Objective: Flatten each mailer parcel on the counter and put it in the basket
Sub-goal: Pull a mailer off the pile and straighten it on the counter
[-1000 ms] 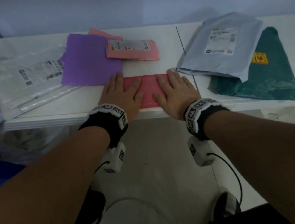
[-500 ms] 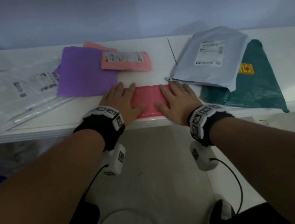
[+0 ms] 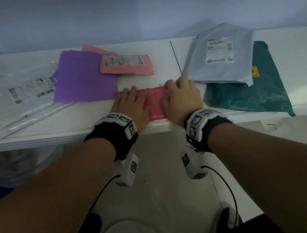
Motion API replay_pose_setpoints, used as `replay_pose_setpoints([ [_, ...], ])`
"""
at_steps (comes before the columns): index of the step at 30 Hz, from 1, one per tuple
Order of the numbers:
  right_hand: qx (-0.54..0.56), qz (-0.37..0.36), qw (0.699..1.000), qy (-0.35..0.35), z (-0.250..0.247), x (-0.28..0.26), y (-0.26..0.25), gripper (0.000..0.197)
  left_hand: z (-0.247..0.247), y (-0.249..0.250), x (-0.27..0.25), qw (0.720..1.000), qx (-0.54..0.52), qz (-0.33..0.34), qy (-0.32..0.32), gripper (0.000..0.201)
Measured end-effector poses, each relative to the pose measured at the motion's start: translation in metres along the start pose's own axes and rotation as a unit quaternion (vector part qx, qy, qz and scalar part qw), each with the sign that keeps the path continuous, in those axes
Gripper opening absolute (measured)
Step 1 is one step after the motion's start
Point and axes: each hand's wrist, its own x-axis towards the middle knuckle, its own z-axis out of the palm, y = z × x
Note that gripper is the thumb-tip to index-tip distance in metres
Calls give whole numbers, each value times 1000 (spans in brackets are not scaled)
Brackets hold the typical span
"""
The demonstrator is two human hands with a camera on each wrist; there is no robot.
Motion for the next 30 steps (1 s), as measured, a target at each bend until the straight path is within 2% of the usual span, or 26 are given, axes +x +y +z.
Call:
replay_pose_setpoints([
  [2,34,-74,996,-38,17,1,-10,47,2,7,-1,1000,-19,0,10,59],
  [4,34,-121,987,-104,35,3,-11,68,8,6,-2,999,-28,-3,19,60],
  [5,29,-125,983,-128,39,3,-8,76,10,4,-2,1000,-20,0,19,61],
  [7,23,-112,982,-153,40,-1,0,74,11,-1,-3,1000,1,8,9,63],
  [10,3,-105,984,-143,29,-10,8,66,10,-4,-4,1000,15,12,3,66],
  [14,-14,-69,984,-163,25,-11,14,71,11,-12,-9,1000,22,-21,-3,67],
  [17,-16,-71,982,-171,24,-11,16,71,11,-16,-14,999,20,-40,6,72],
  [30,-35,-47,989,-139,34,-12,13,71,17,-14,-10,997,49,-55,29,70],
])
